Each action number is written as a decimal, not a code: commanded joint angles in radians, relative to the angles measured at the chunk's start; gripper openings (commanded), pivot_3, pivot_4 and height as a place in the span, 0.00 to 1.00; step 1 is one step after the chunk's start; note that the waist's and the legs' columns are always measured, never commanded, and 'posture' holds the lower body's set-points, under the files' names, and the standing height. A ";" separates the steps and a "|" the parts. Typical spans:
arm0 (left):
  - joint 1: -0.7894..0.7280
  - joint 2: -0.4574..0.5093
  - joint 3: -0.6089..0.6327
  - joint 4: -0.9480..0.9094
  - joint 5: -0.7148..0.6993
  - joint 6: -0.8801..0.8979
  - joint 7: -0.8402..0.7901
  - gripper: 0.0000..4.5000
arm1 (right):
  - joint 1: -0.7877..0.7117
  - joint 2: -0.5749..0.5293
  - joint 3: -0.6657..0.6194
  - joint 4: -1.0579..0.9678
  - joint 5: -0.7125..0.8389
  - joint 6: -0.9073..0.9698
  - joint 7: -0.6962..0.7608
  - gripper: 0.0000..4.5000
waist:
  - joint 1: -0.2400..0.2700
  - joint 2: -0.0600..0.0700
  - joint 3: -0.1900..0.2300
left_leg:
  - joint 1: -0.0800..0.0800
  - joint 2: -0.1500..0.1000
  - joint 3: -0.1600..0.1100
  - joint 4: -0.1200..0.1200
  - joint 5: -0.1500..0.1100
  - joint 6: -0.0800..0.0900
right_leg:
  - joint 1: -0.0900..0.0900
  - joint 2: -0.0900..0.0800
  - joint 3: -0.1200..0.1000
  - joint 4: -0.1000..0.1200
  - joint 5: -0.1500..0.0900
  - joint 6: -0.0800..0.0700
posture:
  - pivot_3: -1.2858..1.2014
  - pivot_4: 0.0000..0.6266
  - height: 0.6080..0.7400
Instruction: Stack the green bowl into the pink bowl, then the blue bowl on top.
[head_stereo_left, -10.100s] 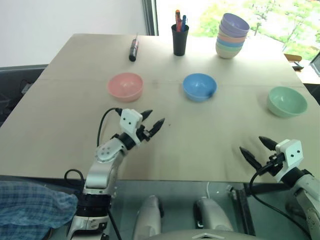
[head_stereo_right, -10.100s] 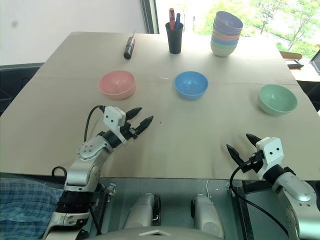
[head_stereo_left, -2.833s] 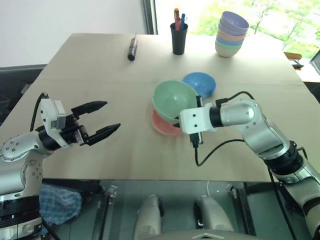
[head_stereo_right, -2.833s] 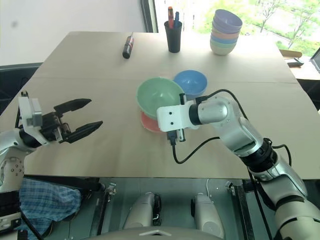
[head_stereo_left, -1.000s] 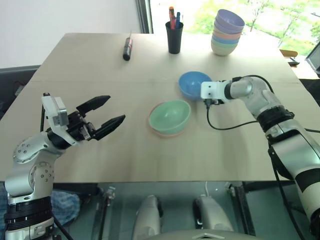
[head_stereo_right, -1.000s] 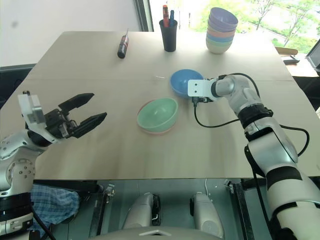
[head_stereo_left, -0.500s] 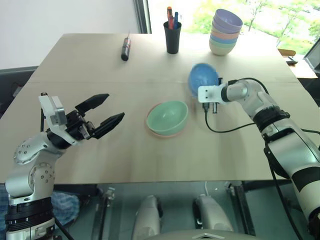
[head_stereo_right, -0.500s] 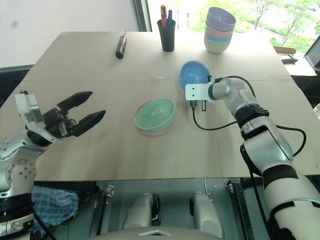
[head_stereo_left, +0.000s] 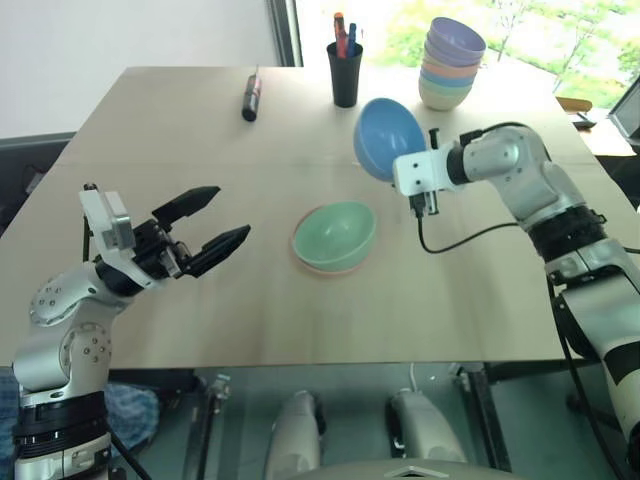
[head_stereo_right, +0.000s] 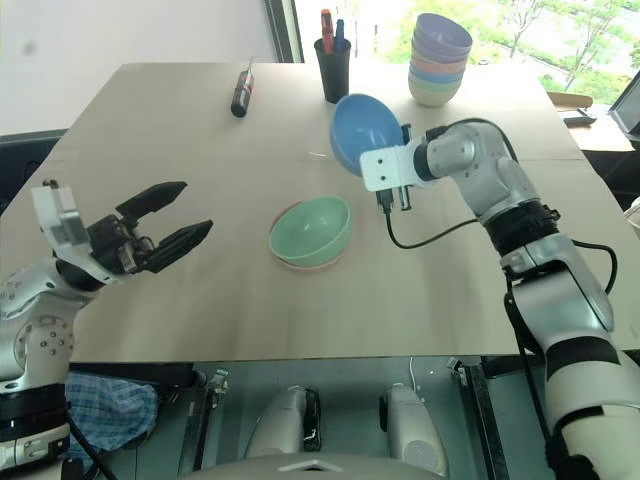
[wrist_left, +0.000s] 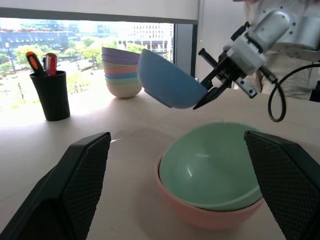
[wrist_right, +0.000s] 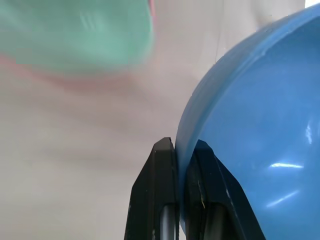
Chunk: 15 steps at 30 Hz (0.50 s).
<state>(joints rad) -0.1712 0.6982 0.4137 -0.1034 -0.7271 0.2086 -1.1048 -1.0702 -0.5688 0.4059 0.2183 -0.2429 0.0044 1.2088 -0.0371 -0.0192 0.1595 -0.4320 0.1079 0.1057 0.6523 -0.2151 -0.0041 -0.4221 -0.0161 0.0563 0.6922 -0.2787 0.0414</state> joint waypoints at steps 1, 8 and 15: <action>-0.042 0.018 -0.008 0.028 0.015 -0.025 -0.030 1.00 | 0.014 -0.022 -0.053 -0.245 0.078 0.174 0.068 0.01 | 0.001 0.000 0.000 | 0.000 0.000 0.000 0.000 0.000 0.000 | 0.000 0.000 0.000 0.000 0.000 0.000 | 0.52 0.24 1.00; -0.107 0.017 -0.049 0.098 0.046 -0.039 -0.077 1.00 | 0.052 -0.013 -0.019 -0.493 0.132 0.381 0.097 0.01 | 0.007 0.000 0.000 | 0.000 0.000 0.000 0.001 0.000 0.000 | 0.000 0.000 0.000 0.001 0.000 0.000 | 0.52 0.24 1.00; -0.158 0.019 -0.076 0.152 0.066 -0.051 -0.120 1.00 | 0.067 -0.021 0.011 -0.559 0.135 0.452 0.077 0.39 | 0.007 -0.001 0.000 | 0.000 0.000 0.000 0.001 0.000 0.000 | 0.000 0.000 0.000 0.001 0.000 0.000 | 0.52 0.24 1.00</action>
<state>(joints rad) -0.3107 0.7020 0.3390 0.0512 -0.6654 0.1752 -1.2074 -1.0018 -0.5792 0.4213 -0.3053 -0.1084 0.4467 1.2971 -0.0306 -0.0197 0.1593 -0.4322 0.1077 0.1055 0.6532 -0.2151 -0.0040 -0.4223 -0.0160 0.0560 0.6928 -0.2788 0.0413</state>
